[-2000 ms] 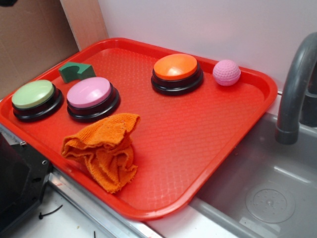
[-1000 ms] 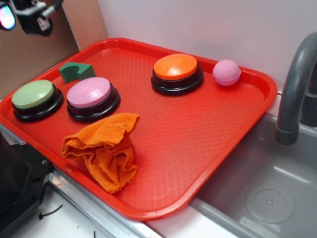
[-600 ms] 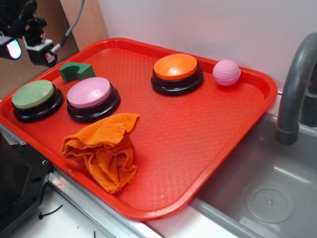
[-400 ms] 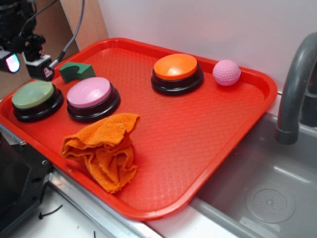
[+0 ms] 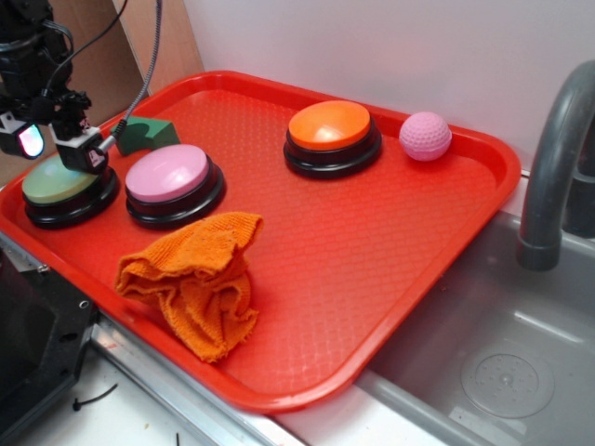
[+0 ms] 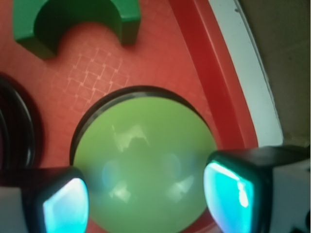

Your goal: Push the green button.

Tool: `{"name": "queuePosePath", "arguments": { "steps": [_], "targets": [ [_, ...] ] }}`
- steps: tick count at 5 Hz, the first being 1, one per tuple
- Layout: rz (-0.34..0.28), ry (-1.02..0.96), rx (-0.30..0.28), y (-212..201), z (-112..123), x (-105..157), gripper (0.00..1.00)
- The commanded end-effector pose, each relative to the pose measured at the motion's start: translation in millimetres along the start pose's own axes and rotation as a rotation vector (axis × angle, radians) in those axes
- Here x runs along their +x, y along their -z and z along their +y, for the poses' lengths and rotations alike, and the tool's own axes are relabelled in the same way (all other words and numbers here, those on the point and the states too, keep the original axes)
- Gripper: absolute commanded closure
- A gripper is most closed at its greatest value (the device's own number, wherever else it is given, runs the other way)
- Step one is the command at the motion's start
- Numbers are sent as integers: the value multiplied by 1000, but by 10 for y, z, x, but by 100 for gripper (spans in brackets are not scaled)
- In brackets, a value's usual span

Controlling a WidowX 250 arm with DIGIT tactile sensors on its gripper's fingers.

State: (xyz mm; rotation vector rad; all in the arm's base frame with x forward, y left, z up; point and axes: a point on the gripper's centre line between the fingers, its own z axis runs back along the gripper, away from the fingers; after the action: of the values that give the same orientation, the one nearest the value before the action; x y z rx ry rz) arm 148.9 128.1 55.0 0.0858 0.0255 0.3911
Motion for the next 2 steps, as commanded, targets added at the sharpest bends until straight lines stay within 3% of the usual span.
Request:
{"name": "queuePosePath", "arguments": {
  "steps": [1,2],
  "targets": [
    [20,-5,-10,129,72,34,0],
    [29,-8,-11,134,97,25,0]
  ]
}}
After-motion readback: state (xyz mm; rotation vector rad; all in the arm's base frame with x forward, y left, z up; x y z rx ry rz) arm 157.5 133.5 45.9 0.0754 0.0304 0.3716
